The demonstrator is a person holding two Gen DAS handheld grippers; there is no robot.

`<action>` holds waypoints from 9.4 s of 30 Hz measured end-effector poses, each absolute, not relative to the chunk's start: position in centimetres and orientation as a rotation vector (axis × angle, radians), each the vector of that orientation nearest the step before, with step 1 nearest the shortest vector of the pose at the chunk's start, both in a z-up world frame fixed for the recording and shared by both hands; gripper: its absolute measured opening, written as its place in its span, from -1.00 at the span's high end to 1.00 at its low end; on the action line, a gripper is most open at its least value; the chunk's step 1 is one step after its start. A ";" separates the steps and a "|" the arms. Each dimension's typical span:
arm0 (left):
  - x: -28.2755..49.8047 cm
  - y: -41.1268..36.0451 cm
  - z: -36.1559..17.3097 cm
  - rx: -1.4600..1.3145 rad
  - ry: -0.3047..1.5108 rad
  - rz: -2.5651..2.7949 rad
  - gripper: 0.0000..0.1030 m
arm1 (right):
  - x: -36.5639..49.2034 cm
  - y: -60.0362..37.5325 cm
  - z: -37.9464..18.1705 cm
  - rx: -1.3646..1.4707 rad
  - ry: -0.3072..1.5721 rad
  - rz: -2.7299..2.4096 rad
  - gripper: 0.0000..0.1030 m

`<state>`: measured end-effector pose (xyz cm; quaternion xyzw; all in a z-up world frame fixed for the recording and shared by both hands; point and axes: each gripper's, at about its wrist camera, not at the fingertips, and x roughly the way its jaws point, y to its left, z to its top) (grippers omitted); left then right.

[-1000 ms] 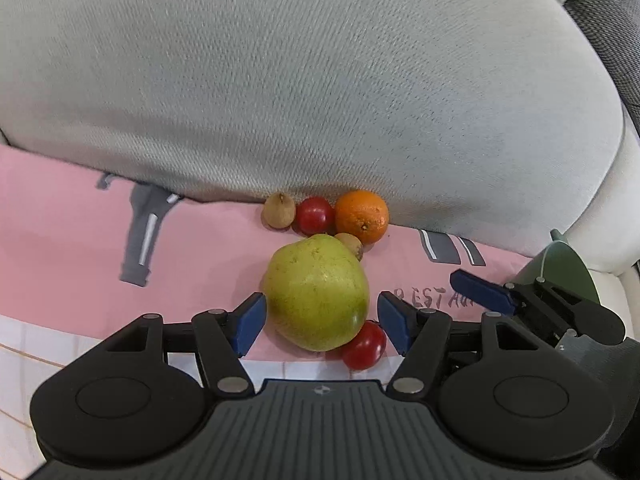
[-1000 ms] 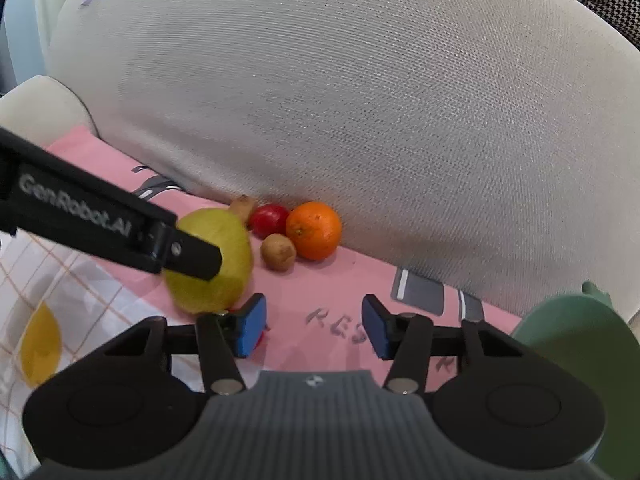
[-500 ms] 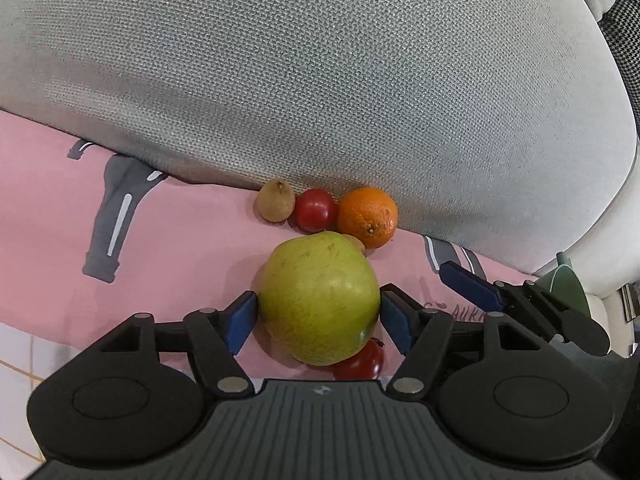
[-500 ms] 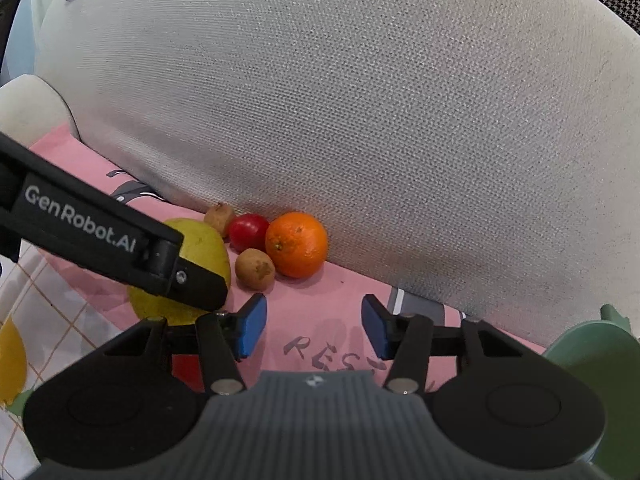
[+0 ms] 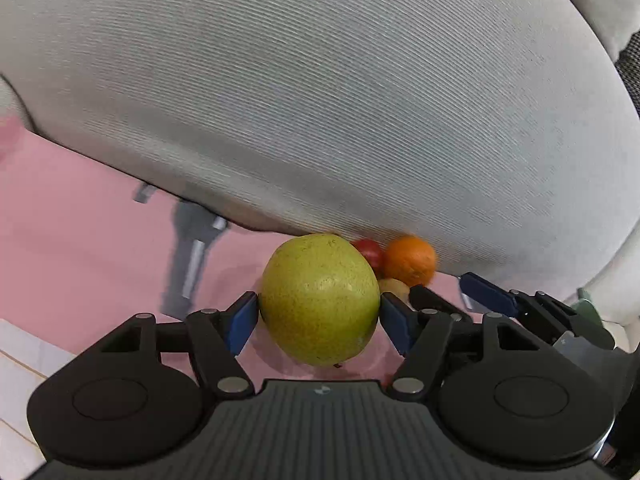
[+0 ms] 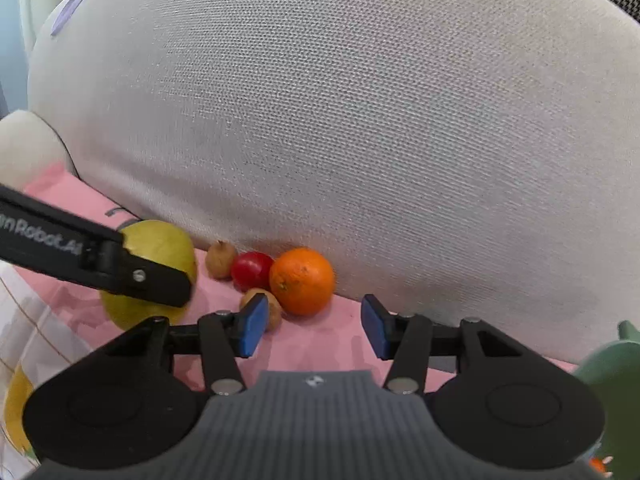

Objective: Organize fruits
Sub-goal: 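Grasp the green pear with the left tool while the right tool grasps a tangerine, then carry the pear and tangerine over the green colander with both tools, then open both tools to drop the pear and tangerine into the colander, then withdraw both tools from the colander toward the remaining small fruits, then grasp a red cherry tomato with the right tool while the left tool grasps a small brown fruit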

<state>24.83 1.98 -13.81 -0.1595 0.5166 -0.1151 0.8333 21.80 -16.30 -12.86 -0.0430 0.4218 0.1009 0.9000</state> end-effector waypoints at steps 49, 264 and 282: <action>17.5 -1.0 -5.9 -0.291 1.009 -0.332 -0.47 | 12.4 -13.6 -3.7 -0.193 0.787 0.302 0.20; 22.6 -0.6 -13.9 -0.269 1.079 -0.405 -0.07 | 17.9 -9.4 -13.0 -0.141 0.956 0.300 0.34; 26.7 -5.3 -16.6 -0.294 1.060 -0.359 -0.07 | 20.7 -13.6 -13.0 -0.185 0.929 0.185 0.40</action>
